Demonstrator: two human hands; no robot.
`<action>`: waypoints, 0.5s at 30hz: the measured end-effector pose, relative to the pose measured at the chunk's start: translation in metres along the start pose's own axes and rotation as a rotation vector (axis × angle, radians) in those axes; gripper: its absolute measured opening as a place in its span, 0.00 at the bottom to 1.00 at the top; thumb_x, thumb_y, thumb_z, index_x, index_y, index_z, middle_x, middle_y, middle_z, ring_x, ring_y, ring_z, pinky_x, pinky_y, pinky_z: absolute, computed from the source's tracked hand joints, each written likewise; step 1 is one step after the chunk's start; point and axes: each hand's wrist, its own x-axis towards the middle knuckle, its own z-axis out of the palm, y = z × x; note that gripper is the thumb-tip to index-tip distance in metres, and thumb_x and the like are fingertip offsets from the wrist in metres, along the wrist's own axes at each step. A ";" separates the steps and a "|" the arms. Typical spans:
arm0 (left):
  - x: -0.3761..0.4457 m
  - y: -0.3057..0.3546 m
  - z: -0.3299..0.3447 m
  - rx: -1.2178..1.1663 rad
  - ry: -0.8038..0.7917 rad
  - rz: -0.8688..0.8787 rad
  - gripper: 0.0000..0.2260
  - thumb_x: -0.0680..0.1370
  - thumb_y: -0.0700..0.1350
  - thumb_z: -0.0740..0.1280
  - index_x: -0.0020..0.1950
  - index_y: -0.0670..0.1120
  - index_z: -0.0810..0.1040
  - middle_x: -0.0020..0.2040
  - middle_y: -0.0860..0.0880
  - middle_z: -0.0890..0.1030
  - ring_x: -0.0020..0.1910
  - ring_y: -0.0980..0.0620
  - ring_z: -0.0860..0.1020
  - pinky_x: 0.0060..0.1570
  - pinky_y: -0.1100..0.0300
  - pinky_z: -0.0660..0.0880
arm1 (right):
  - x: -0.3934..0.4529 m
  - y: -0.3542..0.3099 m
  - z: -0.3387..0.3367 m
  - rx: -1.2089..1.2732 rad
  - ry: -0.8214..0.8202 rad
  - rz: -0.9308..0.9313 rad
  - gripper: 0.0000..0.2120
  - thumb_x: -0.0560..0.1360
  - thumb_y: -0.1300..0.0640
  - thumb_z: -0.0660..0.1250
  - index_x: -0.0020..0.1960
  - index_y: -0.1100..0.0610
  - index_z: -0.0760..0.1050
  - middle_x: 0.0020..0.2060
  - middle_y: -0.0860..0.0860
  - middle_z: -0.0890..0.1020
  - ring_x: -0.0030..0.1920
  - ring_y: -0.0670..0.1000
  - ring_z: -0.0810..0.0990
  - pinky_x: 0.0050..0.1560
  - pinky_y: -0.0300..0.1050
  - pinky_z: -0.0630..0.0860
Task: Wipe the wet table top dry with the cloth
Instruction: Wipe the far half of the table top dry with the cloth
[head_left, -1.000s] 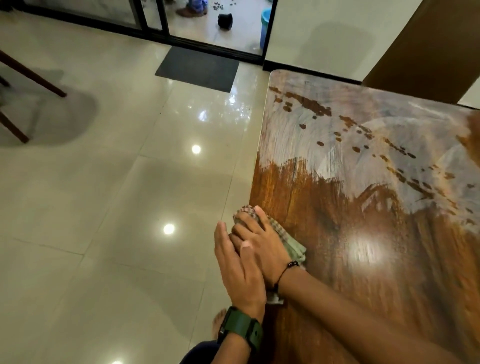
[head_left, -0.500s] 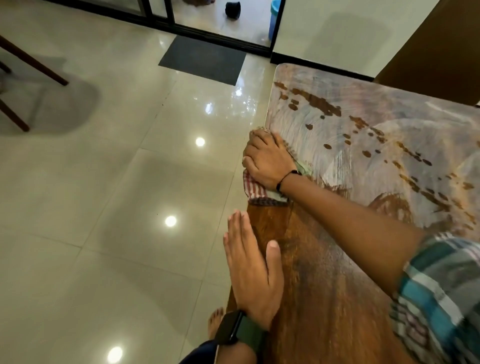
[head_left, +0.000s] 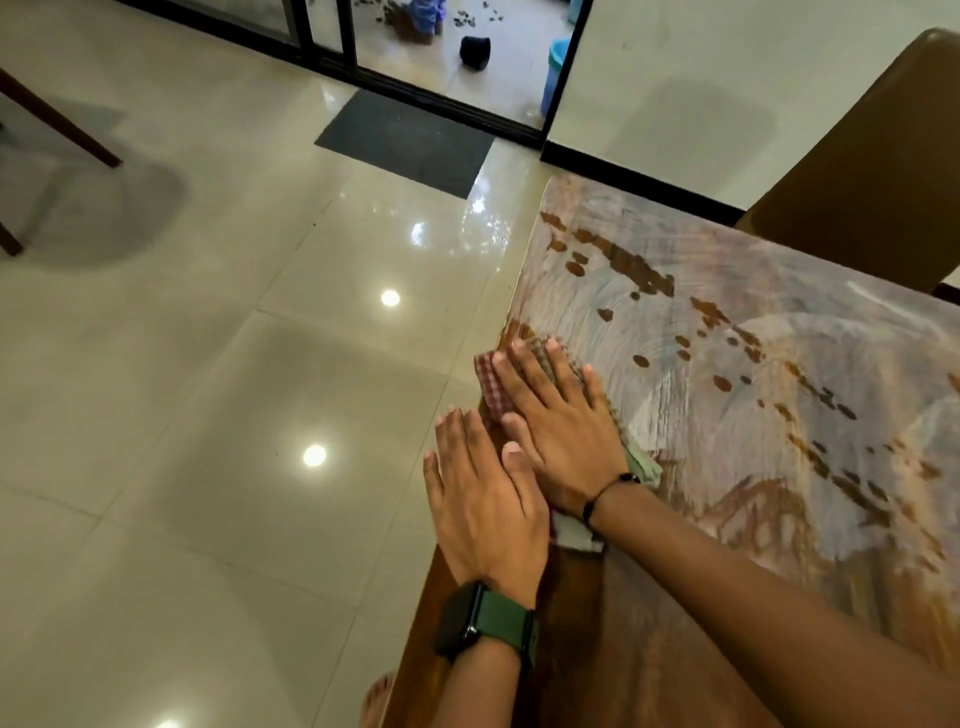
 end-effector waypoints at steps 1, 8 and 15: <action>0.001 0.001 0.002 0.025 0.023 0.003 0.29 0.77 0.55 0.41 0.72 0.41 0.62 0.72 0.43 0.65 0.72 0.47 0.61 0.70 0.53 0.52 | 0.018 0.010 -0.003 0.016 -0.014 0.029 0.26 0.76 0.42 0.35 0.73 0.43 0.34 0.73 0.43 0.38 0.75 0.50 0.37 0.74 0.55 0.37; 0.005 0.007 -0.002 0.361 -0.244 0.149 0.28 0.75 0.53 0.46 0.72 0.39 0.59 0.73 0.41 0.63 0.72 0.43 0.61 0.68 0.44 0.56 | 0.108 0.039 -0.020 0.067 -0.025 0.161 0.25 0.81 0.46 0.44 0.77 0.46 0.43 0.77 0.48 0.45 0.76 0.52 0.39 0.74 0.58 0.38; 0.042 0.018 -0.013 0.369 -0.303 0.245 0.25 0.80 0.47 0.50 0.75 0.41 0.48 0.77 0.44 0.50 0.75 0.48 0.48 0.73 0.55 0.44 | 0.014 0.026 -0.013 0.069 -0.011 0.117 0.29 0.75 0.41 0.31 0.75 0.46 0.38 0.76 0.46 0.45 0.75 0.50 0.39 0.73 0.55 0.36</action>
